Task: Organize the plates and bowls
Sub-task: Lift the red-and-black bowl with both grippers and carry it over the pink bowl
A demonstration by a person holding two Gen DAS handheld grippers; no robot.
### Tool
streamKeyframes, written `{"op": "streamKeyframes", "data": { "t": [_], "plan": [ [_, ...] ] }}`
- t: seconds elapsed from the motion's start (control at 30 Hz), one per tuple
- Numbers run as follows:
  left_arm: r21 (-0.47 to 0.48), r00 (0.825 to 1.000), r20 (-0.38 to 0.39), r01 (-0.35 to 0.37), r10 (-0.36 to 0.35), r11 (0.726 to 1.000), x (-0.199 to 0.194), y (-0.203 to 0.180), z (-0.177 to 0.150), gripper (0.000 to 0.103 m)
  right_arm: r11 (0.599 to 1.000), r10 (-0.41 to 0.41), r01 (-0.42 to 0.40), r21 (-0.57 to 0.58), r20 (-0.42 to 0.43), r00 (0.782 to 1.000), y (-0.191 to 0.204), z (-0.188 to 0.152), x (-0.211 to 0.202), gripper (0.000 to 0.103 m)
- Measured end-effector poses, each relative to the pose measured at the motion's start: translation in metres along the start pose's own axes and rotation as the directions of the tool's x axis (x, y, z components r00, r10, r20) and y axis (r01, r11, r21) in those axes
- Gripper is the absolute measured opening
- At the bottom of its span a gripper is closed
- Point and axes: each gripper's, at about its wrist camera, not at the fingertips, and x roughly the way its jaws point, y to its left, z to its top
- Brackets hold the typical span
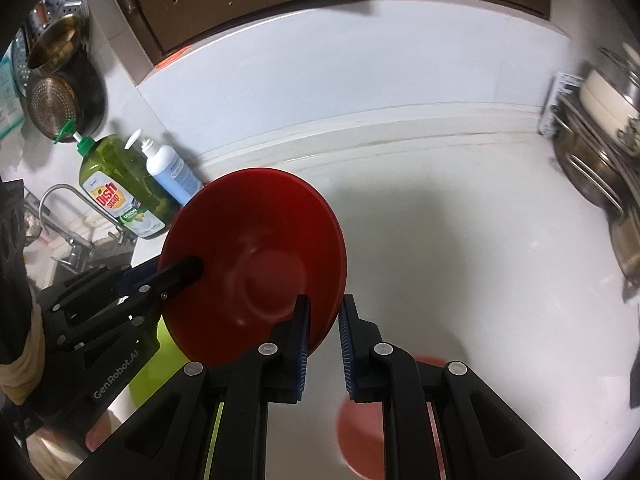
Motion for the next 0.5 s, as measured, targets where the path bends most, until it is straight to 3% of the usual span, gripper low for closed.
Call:
{"op": "streamKeyframes", "data": {
  "t": [0.5],
  "plan": [
    [0.092, 0.996, -0.023, 0.085, -0.084, 0.992, -0.012, -0.071, -0.025, 0.015, 0.997, -0.049, 0.050, 0.063, -0.014, 0.999, -0.054, -0.055, -0.037, 0.016]
  ]
}}
